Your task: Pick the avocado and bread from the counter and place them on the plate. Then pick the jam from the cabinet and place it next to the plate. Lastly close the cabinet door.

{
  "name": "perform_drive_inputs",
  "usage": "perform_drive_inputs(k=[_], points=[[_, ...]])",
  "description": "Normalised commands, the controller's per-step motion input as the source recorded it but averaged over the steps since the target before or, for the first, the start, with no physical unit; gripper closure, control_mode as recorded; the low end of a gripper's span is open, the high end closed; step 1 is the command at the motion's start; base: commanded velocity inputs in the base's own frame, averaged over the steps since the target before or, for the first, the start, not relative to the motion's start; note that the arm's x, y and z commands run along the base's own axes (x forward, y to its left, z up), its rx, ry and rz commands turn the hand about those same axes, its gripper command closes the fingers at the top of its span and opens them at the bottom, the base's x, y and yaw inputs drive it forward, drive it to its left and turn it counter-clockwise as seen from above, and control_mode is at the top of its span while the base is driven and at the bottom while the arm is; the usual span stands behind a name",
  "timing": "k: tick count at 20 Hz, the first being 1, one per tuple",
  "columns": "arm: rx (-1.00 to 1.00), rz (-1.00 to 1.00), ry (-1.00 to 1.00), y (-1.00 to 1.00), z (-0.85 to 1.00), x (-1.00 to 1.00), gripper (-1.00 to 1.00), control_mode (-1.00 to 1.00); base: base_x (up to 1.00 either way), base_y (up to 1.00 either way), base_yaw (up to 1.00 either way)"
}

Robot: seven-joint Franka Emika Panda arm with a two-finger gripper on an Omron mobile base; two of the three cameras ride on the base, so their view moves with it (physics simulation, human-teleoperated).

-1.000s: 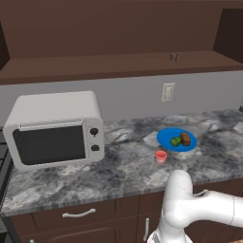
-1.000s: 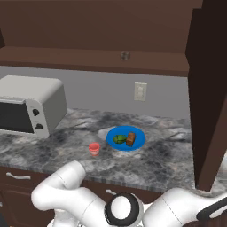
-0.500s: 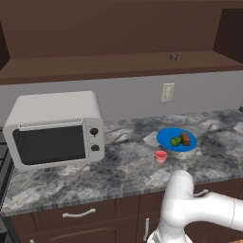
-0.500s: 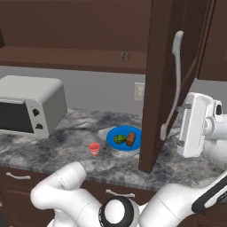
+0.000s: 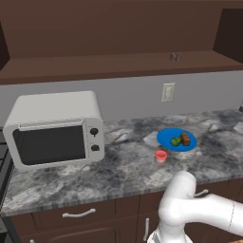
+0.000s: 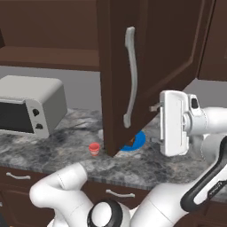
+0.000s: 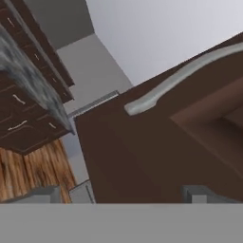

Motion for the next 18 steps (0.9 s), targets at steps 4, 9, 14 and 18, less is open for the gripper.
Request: perform_drive_inputs(k=[4,9,14,18], points=[[-0.12,-0.15,0.02,0.52,0.00,0.00,-1.00,-1.00,0.00,0.00,0.00],[-0.04,-0.31,0.00,0.17,0.00,0.08,-1.00,-1.00,0.00,0.00,0.00],[-0.02,-0.45,0.00,0.00,-0.03,0.14,-1.00,-1.00,0.00,0.00,0.00],[-0.03,-0.49,0.00,0.09,-0.09,0.17,-1.00,-1.00,0.00,0.00,0.00]])
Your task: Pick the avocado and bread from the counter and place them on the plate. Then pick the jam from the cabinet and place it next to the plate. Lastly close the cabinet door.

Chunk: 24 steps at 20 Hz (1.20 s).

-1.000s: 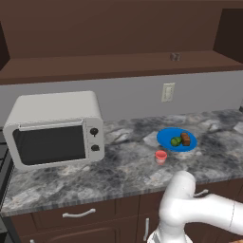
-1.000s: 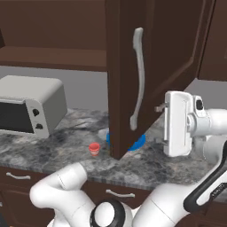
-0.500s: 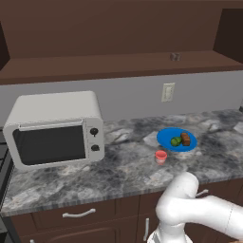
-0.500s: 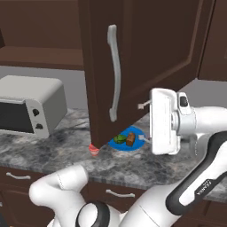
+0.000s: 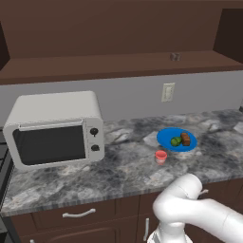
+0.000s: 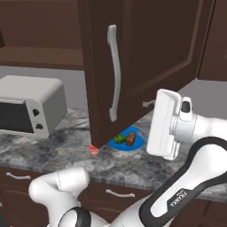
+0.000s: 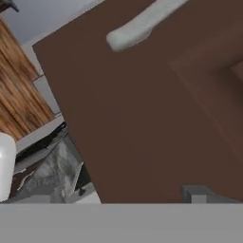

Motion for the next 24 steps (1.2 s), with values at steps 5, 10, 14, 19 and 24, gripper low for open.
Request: perform_drive_inputs(k=[5,10,14,19,24], points=[[-0.06,-0.39,0.00,0.41,-0.11,0.57,-1.00,-1.00,0.00,0.00,0.00],[-0.05,-0.30,0.01,0.56,-0.13,0.68,-1.00,-1.00,0.00,0.00,0.00],[-0.05,-0.38,0.01,0.43,-0.06,0.45,-1.00,-1.00,0.00,0.00,0.00],[-0.04,-0.45,0.02,0.24,0.00,0.31,-1.00,-1.00,0.00,0.00,0.00],[-0.02,-0.42,0.10,0.20,0.13,0.28,-1.00,-1.00,0.00,0.00,0.00]])
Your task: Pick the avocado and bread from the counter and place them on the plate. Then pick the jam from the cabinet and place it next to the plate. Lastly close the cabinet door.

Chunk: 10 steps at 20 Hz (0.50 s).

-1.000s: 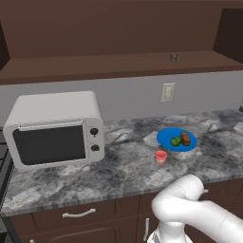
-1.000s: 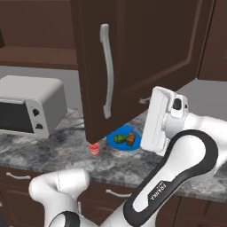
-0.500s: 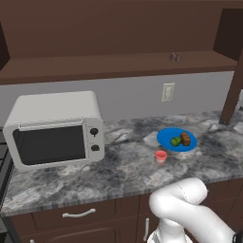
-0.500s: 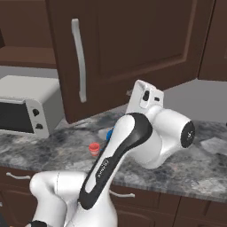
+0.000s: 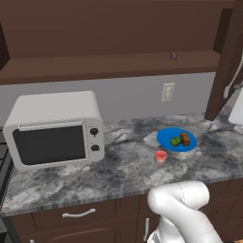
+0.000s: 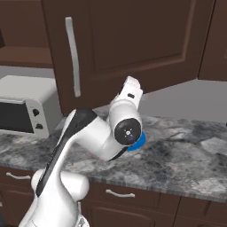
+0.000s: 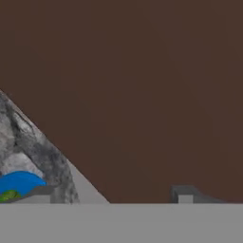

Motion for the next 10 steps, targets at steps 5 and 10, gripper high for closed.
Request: perform_drive_inputs(k=[5,10], points=[[-0.03,-0.31,0.13,0.18,0.38,0.51,-1.00,-1.00,0.00,0.00,0.00],[-0.01,-0.16,0.13,0.01,0.48,0.58,-1.00,-1.00,0.00,0.00,0.00]])
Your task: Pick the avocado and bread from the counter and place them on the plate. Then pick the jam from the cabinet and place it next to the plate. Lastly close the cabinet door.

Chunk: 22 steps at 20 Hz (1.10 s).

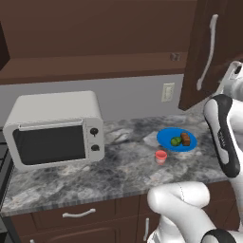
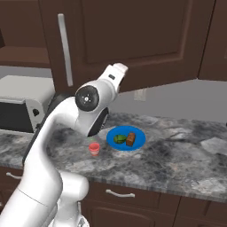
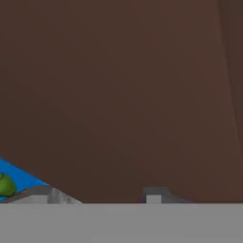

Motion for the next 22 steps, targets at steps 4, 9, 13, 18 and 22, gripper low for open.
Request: perform_drive_inputs(k=[4,9,13,18,22], points=[[0.00,-0.04,0.07,-0.01,0.23,0.80,-1.00,-1.00,0.00,0.00,0.00],[0.02,0.00,0.01,-0.04,0.04,0.82,-1.00,-1.00,0.00,0.00,0.00],[0.04,0.00,0.00,-0.01,0.00,0.82,-1.00,-1.00,0.00,0.00,0.00],[0.03,0.00,-0.06,0.00,-0.05,0.74,-1.00,-1.00,0.00,0.00,0.00],[0.01,0.00,-0.08,0.00,-0.13,0.70,-1.00,-1.00,0.00,0.00,0.00]])
